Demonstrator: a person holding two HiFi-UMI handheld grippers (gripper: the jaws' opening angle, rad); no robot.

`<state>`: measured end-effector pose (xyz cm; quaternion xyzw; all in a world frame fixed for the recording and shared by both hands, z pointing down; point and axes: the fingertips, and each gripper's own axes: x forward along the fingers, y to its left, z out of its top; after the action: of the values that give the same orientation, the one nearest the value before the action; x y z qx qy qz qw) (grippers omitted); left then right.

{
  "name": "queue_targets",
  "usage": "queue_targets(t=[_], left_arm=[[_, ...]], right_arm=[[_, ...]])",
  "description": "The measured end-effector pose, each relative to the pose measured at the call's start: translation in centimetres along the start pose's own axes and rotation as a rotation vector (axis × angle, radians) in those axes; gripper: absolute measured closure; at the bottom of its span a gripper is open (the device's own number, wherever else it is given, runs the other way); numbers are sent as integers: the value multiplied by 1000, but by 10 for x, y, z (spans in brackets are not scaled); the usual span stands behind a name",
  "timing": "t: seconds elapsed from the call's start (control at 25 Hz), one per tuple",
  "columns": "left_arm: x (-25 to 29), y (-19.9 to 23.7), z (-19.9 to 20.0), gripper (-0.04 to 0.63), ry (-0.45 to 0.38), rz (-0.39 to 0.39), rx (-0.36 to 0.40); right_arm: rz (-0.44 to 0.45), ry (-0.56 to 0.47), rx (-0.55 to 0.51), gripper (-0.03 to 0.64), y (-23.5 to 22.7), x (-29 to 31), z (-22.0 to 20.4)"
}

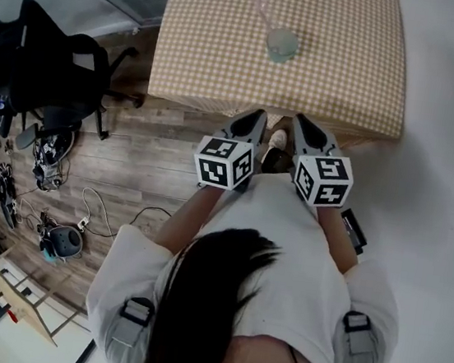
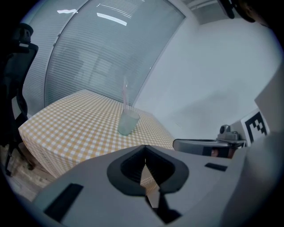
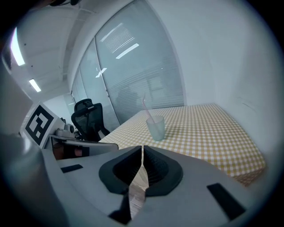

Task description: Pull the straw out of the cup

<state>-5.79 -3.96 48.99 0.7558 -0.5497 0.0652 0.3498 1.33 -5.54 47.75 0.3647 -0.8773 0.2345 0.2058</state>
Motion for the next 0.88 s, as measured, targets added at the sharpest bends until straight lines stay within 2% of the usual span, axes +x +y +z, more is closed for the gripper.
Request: queue_targets(t=[0.2,0.52,0.88], left_arm=[[18,-1,18,588,-8,18,0],[44,4,38,586,-31,60,-62],[67,8,51,587,-53,106,-84]], right_arm=[[57,-4,-9,580,-13,17,20],[144,3,-55,580,-31,41,44],[181,-1,-89,580,-51,53,56]])
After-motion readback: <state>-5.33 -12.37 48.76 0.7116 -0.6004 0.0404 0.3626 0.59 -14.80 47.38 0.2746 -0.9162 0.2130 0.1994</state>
